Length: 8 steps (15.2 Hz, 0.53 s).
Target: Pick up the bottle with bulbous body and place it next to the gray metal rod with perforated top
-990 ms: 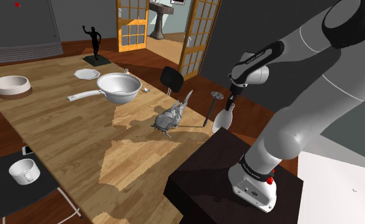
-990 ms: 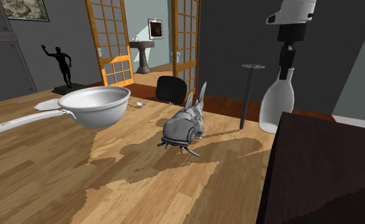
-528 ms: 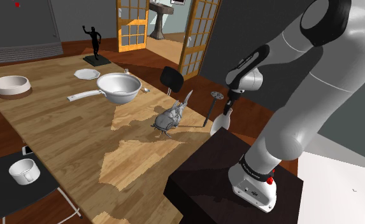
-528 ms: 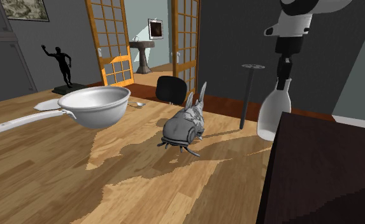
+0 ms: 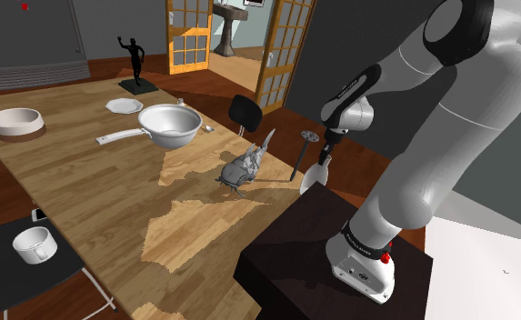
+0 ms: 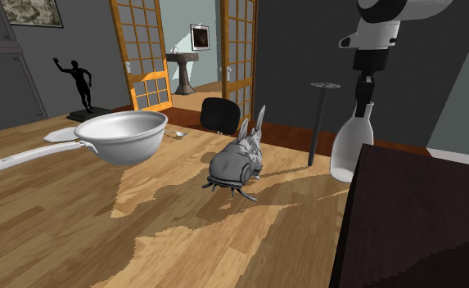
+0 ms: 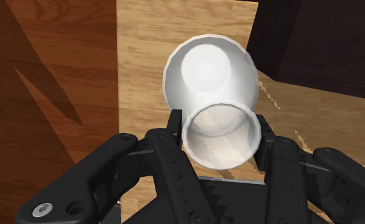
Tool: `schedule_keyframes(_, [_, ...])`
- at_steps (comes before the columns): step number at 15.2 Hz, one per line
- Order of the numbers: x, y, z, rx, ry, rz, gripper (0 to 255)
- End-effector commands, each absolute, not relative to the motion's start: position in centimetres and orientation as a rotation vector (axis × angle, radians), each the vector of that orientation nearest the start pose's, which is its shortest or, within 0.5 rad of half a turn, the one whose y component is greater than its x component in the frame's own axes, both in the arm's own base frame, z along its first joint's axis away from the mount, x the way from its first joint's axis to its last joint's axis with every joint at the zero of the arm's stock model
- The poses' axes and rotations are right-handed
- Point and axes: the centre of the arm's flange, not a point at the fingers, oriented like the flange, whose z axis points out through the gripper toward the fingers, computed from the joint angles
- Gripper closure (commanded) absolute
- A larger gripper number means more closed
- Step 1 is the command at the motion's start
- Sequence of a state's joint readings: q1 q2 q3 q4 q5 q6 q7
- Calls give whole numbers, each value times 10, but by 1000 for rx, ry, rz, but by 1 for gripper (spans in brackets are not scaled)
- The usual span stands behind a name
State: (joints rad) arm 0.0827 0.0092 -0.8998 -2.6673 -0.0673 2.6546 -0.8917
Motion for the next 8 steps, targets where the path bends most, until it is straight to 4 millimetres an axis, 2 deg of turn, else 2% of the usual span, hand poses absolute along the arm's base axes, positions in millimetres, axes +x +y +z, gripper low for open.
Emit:
schedule_keyframes(1, [286,-304,235,-3145,-211,64,0])
schedule_keyframes(6, [286,-304,235,-3145,-211,64,0])
schedule_keyframes(8, [288,-303,261,-3145,-212,64,0])
